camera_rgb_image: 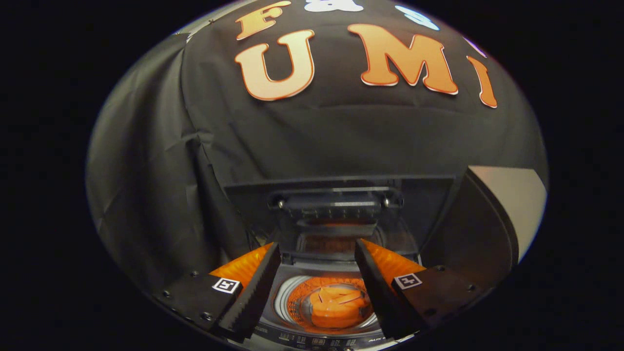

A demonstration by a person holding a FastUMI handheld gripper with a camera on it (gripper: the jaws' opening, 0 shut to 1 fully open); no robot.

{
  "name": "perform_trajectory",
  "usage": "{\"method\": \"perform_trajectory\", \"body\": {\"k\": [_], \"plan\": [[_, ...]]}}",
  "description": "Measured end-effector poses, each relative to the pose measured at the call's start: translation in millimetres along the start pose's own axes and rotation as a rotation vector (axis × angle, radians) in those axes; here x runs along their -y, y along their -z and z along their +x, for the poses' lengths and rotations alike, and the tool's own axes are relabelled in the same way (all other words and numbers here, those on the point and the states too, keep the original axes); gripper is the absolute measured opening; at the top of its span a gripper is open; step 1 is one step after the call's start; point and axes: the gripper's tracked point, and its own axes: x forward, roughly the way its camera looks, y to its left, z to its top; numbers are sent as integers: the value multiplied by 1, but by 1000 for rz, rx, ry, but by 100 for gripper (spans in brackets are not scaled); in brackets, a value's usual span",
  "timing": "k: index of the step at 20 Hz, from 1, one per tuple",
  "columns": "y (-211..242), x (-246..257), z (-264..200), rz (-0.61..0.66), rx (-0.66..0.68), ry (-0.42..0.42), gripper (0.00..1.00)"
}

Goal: Put the clothes into the washing machine and then close the washing machine lid.

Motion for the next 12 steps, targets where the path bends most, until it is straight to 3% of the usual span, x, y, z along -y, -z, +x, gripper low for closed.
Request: {"method": "perform_trajectory", "body": {"k": [5,12], "plan": [[-54,-2,16,-8,73,6,99],[-88,16,56,-10,119,63,99]]}}
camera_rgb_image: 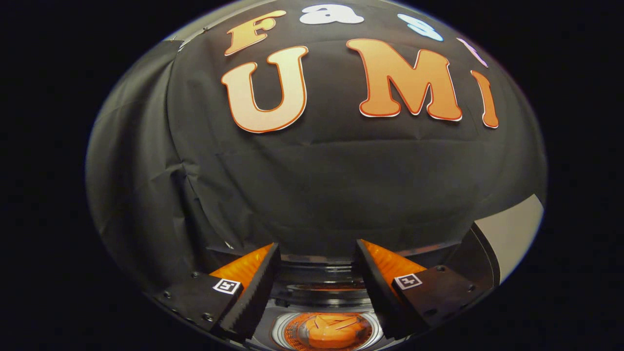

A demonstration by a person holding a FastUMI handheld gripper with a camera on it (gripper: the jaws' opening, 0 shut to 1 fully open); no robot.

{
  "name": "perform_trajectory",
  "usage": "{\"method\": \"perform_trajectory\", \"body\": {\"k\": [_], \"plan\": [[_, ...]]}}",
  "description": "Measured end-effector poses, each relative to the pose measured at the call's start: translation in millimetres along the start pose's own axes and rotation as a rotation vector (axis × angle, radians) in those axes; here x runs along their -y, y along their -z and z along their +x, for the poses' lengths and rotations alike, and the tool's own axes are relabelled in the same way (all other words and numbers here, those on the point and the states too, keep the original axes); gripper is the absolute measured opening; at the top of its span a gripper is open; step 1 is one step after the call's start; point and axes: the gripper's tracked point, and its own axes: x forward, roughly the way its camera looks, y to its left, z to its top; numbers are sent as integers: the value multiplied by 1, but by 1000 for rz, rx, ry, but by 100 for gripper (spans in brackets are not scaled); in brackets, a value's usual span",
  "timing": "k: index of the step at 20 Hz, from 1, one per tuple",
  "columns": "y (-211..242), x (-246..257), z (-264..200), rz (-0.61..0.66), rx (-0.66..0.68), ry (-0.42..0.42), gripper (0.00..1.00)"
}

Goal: Put the clothes into the washing machine and then close the washing machine lid.

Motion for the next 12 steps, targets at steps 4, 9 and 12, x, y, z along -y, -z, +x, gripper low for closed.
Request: {"method": "perform_trajectory", "body": {"k": [4,9,12], "plan": [[4,4,27,-20,-34,29,98],[8,8,32,-16,-40,51,99],[12,8,24,-17,-30,74,100]]}}
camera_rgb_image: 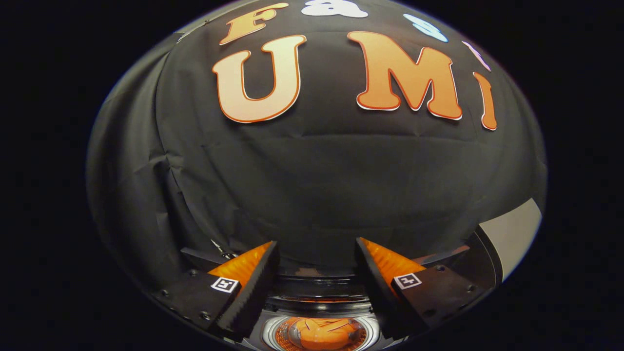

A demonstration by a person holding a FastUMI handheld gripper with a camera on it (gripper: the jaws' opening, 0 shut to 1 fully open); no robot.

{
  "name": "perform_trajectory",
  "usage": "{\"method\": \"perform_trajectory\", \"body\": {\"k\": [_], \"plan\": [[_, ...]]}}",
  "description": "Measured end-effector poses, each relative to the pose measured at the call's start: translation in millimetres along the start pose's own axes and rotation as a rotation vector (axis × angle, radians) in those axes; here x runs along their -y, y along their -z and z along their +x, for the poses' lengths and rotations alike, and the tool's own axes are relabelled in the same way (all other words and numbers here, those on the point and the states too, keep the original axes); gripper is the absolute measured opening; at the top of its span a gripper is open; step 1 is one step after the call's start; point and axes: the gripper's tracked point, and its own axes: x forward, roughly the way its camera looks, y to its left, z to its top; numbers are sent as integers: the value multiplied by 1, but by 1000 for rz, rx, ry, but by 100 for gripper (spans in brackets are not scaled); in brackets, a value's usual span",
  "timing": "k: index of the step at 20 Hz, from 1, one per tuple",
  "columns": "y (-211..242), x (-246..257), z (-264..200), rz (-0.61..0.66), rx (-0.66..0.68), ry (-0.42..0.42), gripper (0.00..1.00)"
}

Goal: Put the clothes into the washing machine and then close the washing machine lid.

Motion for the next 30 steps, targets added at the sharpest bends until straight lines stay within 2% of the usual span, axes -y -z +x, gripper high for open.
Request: {"method": "perform_trajectory", "body": {"k": [10,23,30], "plan": [[23,-3,-50,-7,55,59,100],[91,-8,-122,-4,96,57,98],[201,-1,-119,51,-66,52,99]]}}
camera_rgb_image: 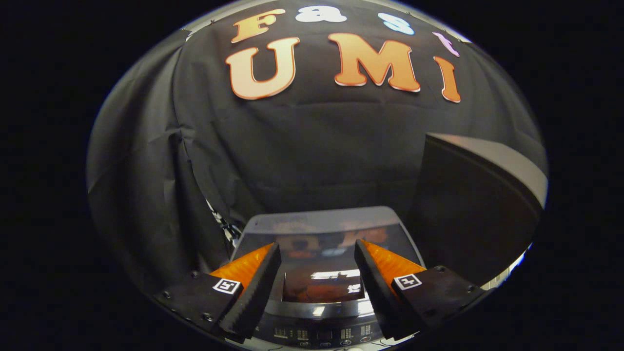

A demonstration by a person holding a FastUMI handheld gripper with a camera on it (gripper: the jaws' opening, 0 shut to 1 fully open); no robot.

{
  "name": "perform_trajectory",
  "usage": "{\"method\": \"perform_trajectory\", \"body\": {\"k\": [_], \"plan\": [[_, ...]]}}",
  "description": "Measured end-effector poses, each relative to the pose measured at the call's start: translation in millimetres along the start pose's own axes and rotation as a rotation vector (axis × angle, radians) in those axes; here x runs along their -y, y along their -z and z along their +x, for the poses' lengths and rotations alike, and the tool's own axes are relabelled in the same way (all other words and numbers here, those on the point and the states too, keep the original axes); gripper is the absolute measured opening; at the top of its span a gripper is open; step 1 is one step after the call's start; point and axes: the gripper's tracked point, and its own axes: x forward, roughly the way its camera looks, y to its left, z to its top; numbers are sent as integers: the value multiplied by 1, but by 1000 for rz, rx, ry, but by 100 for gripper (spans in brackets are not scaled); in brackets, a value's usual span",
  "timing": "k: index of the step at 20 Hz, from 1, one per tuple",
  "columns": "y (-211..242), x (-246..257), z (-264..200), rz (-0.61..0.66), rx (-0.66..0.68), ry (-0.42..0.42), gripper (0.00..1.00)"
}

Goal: Put the clothes into the washing machine and then close the washing machine lid.

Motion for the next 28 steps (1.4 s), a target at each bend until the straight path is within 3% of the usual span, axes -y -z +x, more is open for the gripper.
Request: {"method": "perform_trajectory", "body": {"k": [3,9,20,28], "plan": [[26,1,1,15,-47,-8,98],[1,-2,-26,-13,-24,-25,98],[-112,18,-140,-50,130,-52,98],[-227,73,-252,-125,329,-3,98]]}}
